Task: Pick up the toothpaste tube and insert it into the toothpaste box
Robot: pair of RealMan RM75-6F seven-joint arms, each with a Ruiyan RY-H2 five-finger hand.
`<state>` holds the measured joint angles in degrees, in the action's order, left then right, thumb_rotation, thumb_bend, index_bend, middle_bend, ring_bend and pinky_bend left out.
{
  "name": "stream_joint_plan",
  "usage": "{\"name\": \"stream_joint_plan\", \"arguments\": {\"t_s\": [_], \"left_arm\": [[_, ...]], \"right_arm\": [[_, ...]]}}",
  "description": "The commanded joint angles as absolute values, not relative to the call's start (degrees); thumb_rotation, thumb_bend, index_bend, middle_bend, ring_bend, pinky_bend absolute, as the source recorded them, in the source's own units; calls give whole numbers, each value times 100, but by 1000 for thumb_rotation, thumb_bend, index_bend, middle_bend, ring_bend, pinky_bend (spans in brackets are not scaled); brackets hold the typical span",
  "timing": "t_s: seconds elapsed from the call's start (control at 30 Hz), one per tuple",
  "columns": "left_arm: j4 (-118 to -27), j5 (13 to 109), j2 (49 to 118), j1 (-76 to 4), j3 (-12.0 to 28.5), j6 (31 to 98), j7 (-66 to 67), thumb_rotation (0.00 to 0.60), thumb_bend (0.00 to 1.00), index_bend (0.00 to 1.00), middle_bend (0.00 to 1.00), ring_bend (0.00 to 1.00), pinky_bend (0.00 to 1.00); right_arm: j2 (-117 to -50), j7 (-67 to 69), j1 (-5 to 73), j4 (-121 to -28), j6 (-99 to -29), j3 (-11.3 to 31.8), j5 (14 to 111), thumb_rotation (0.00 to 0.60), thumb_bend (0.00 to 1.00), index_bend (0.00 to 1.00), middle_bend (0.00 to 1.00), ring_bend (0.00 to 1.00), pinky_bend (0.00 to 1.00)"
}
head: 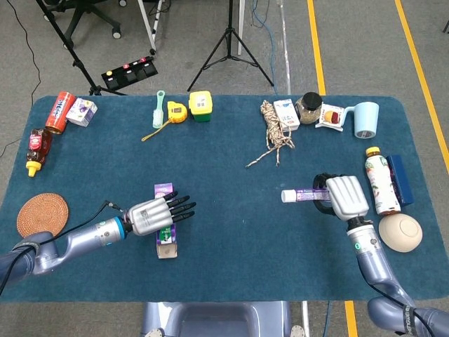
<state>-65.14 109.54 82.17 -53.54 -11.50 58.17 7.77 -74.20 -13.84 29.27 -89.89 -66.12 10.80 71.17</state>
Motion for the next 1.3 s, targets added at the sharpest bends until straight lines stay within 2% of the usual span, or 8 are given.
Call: {"name": "stream_joint_plan", "arguments": {"t_s": [0.03,0.37,0.5,0.57,0.7,0.83,1.17,1.3], "left_arm": [[-6546,10838,8288,-5389,-1111,5575,868,600,54,0,0,0,164],[-6635,10430,8323,-5338,-969,5076,1266,600,99,1,0,0,167],[-6684,10306,8299,-5296,-919,5001,1396,600,134,100,1,0,198],[-6678,10302,8320,-5274,-921,5017,1412,600,160,204,49,28,245],[-6617,10340,8358,-5255,-936,5062,1433,600,215,417,271,185,389],[-6579,10336,8360,-5213,-913,5176,1386,600,240,505,409,298,520],[-7322,9586,7848,-5017,-471,5219,1458,600,247,532,444,327,549],[-8501,8025,7258,-4941,122,4630,2283,600,248,532,445,327,549]], "right_arm": [[-7399,-1332,2917,-8950,-6599,1084,7104,600,471,610,618,576,530],[-7344,-1175,2884,-8899,-6608,1093,7129,600,472,609,618,576,531],[-7330,-1146,2871,-8904,-6617,1091,7138,600,471,609,618,576,531],[-7332,-1142,2867,-8905,-6617,1087,7141,600,472,609,618,576,531],[-7336,-1149,2863,-8909,-6621,1077,7153,600,471,609,618,576,530],[-7334,-1149,2858,-8913,-6635,1078,7165,600,470,610,618,576,531],[-7300,-1084,2817,-8951,-6677,1049,7240,600,471,609,618,576,530],[-7233,-1081,2786,-9135,-6762,1023,7371,600,471,609,618,576,530]]}}
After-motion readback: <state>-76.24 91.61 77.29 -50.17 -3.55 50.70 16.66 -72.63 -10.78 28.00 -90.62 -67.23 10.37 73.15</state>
